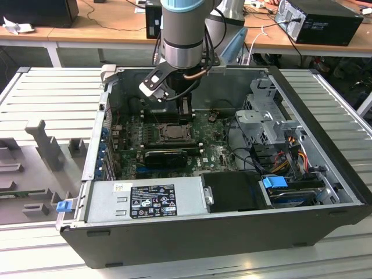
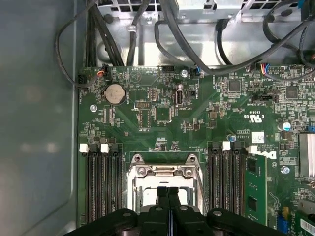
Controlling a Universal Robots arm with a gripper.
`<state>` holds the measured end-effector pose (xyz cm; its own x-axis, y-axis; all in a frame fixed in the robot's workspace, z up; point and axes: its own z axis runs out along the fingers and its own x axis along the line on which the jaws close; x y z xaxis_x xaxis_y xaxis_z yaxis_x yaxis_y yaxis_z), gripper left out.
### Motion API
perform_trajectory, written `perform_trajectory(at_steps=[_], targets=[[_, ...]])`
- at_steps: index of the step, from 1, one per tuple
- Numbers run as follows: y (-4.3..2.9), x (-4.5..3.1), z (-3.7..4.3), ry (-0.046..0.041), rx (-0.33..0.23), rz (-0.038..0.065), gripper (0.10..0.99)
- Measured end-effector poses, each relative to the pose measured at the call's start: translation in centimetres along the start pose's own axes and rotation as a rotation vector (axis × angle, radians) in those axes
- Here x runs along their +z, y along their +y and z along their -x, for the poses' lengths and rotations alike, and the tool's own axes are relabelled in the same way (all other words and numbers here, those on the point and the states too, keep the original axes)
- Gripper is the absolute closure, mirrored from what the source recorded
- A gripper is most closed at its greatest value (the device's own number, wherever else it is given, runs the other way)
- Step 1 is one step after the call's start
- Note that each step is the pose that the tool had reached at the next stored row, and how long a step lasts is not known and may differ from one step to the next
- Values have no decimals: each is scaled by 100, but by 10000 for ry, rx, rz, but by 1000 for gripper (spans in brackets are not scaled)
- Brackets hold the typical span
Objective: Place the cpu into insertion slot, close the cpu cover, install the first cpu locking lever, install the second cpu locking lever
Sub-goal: 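Close the cpu cover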
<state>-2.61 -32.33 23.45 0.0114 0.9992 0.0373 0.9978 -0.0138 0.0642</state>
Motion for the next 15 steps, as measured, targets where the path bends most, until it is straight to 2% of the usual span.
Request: perform_trajectory(at_steps=[6,10,15], targets=[[-46,102,5,1,-17,-2,980],[-136,110,6,3,-21,-19,980],[-197,105,6,1,-19,-19,980]])
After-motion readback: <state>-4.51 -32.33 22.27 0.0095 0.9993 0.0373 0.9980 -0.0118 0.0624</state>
